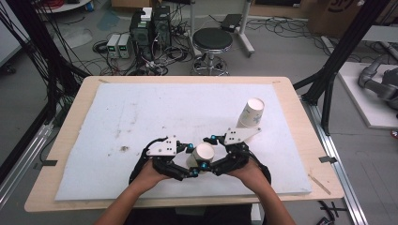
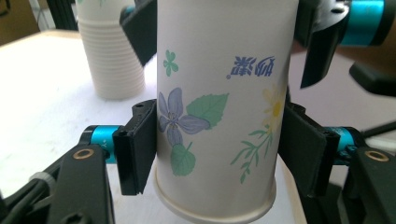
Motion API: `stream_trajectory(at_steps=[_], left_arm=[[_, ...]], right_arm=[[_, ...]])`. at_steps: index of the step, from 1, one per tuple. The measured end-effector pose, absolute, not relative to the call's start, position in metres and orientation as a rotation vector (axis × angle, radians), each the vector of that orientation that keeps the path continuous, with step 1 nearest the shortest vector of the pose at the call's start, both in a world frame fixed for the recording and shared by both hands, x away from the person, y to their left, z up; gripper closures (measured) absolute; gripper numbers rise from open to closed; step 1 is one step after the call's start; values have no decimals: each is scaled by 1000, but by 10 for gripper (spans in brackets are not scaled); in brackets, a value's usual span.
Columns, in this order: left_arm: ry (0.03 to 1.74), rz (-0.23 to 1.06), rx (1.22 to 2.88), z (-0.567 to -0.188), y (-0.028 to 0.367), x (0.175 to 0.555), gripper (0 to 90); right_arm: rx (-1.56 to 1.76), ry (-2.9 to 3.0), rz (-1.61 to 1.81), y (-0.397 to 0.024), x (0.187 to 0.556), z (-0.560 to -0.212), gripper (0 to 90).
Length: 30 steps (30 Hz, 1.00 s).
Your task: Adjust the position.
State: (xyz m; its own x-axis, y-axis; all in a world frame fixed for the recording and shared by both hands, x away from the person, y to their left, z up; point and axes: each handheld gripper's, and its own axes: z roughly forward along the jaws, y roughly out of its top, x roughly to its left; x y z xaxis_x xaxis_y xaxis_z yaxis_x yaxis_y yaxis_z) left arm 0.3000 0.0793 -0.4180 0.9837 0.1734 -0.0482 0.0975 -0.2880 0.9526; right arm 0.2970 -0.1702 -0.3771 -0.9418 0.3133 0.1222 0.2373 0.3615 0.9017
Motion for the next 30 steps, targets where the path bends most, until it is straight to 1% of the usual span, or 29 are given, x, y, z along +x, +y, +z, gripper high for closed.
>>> stream_trajectory(at_steps=[6,11,16,21,28,30], left_arm=[[181,94,2052,-404,83,303,344],[171,98,2189,-395,84,304,344],[137,99,2278,-390,82,303,343],[106,97,2328,-389,80,300,343],[81,90,2357,-390,77,299,344],[66,84,2365,-390,76,299,344]], right_arm=[[451,2580,1579,-167,296,-373,184],[344,2654,1416,-160,298,-370,184],[272,2701,1294,-153,300,-366,185],[215,2753,1206,-147,302,-365,189],[104,2824,1085,-137,298,-366,276],[76,2833,1068,-136,298,-367,333]])
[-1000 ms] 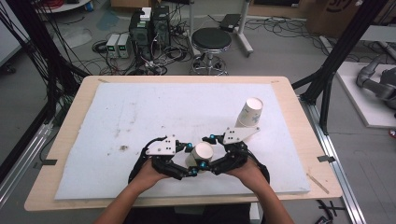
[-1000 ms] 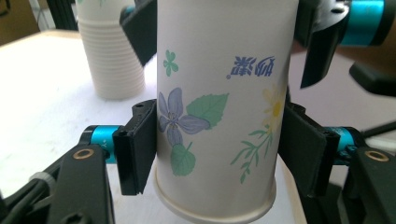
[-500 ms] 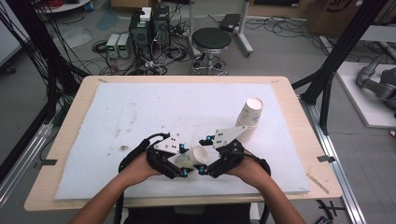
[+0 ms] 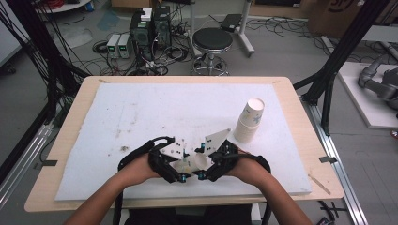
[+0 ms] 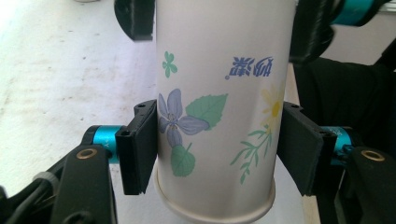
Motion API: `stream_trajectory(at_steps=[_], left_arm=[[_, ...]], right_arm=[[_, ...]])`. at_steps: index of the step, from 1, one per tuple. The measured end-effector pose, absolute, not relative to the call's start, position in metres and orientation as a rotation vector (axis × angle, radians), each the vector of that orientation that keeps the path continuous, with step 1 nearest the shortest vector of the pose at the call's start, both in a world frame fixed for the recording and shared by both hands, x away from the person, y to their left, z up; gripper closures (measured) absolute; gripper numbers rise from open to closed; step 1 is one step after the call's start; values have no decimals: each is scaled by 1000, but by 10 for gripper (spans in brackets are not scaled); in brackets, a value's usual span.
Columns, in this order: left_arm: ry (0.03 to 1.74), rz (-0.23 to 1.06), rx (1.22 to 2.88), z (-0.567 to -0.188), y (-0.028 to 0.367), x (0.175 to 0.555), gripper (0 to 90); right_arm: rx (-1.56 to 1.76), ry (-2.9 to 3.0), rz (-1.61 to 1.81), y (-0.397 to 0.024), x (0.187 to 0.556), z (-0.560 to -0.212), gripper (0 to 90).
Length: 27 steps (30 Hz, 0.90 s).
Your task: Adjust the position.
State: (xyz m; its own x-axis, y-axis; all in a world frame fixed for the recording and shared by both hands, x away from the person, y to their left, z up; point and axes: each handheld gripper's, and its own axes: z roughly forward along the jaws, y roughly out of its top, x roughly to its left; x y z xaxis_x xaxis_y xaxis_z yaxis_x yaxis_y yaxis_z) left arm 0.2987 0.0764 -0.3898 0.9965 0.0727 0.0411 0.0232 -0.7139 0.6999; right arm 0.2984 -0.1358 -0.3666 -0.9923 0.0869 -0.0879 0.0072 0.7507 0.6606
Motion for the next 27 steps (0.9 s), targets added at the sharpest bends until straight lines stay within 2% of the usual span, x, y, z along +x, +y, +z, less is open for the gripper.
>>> stream_trajectory(at_steps=[4,7,9,11,15,27], left_arm=[[49,100,2364,-390,76,298,342],[31,106,2292,-391,80,297,294],[46,91,2248,-391,85,298,215],[77,93,2180,-391,91,300,179],[157,79,2057,-394,104,303,178],[259,88,1874,-405,119,299,181]], right_arm=[[66,2863,1055,-136,299,-368,362],[96,2889,1062,-139,301,-369,367],[121,2891,1064,-143,302,-370,368],[146,2889,1095,-148,302,-371,368],[190,2850,1175,-160,302,-375,367],[281,2680,1430,-190,294,-384,365]])
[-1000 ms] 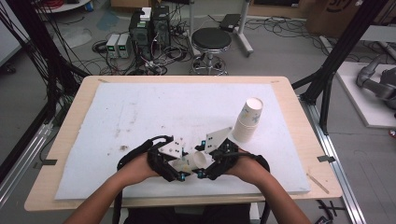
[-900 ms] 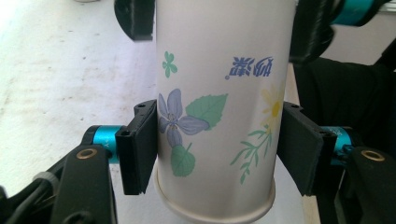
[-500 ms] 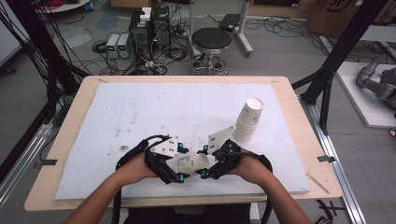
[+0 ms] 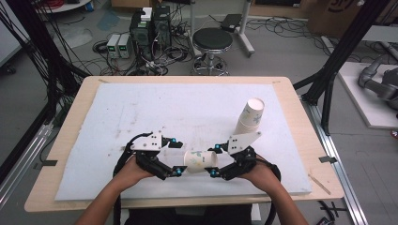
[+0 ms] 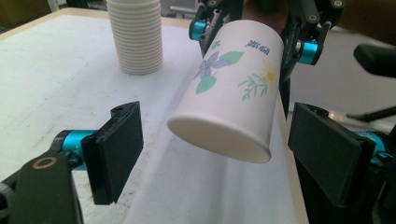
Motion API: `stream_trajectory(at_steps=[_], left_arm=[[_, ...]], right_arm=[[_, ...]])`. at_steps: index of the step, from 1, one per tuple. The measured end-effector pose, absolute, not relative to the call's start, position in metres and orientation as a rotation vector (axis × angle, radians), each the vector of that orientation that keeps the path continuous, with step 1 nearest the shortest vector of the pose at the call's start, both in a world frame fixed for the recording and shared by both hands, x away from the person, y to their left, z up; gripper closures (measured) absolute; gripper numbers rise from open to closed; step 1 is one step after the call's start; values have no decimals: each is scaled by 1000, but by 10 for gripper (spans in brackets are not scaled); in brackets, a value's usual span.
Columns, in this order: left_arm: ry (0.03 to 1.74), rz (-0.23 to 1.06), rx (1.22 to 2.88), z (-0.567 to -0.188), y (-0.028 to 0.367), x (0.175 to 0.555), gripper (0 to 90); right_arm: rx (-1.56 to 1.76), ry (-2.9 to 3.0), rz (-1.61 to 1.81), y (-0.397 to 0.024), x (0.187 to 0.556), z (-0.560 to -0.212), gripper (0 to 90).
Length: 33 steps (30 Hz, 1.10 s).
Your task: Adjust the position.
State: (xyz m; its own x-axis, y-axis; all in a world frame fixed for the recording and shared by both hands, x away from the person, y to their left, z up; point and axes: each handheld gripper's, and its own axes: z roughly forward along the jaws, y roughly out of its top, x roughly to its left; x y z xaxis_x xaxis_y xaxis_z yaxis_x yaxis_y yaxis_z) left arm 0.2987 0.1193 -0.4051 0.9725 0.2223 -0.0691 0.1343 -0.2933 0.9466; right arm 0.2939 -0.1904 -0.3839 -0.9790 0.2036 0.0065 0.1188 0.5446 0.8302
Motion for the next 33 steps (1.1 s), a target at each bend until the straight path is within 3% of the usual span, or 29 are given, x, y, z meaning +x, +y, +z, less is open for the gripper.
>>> stream_trajectory(at_steps=[33], left_arm=[[193,-3,1747,-427,102,297,212]], right_arm=[[283,2632,1654,-201,292,-394,366]])
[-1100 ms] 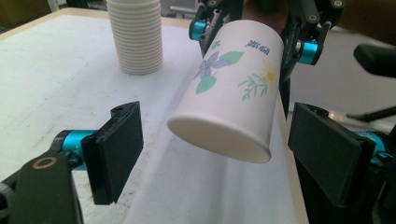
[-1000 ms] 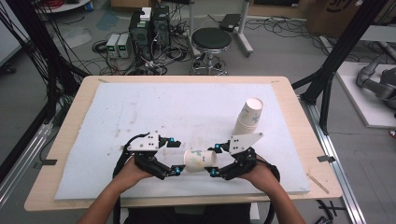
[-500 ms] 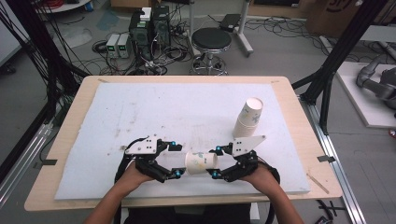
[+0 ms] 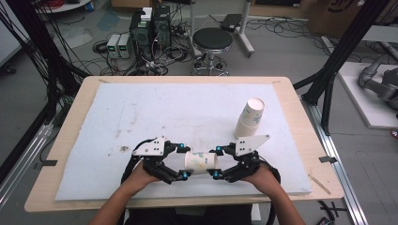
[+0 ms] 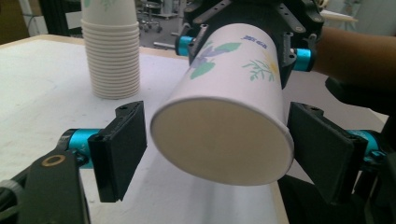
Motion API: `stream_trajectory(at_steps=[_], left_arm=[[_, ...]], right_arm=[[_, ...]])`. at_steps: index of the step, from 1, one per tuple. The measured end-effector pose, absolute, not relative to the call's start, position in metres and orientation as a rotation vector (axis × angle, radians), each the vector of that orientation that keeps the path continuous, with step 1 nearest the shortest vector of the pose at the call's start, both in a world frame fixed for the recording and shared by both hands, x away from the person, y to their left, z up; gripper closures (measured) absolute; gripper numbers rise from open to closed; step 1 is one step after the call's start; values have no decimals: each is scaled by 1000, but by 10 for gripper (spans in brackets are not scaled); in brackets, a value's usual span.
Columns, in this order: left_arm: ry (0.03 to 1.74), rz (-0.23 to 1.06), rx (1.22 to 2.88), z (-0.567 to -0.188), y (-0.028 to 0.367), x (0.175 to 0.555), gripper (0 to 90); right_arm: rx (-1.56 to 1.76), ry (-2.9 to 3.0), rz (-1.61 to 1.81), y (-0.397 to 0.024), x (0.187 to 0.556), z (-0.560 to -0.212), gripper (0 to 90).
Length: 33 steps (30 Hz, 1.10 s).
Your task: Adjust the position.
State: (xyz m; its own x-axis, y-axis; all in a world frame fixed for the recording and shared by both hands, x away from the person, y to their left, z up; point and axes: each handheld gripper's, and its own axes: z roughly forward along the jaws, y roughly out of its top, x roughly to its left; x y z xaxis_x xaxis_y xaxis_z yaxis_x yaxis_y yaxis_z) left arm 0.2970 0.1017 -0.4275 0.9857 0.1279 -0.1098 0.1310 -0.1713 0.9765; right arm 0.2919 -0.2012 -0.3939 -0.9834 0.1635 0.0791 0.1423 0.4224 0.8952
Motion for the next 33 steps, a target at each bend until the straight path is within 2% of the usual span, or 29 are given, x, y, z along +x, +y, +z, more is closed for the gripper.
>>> stream_trajectory(at_steps=[14,21,22,25,33], left_arm=[[146,16,1723,-422,99,295,272],[173,-34,1764,-415,100,295,312],[177,-37,1773,-414,101,295,317],[186,-34,1783,-411,103,295,321],[248,-40,1902,-395,114,296,330]], right_arm=[[324,2645,1792,-207,296,-399,369],[335,2675,1794,-206,296,-399,361],[342,2675,1788,-206,296,-399,341],[408,2675,1780,-205,296,-398,200],[410,2670,1709,-199,292,-394,192]])
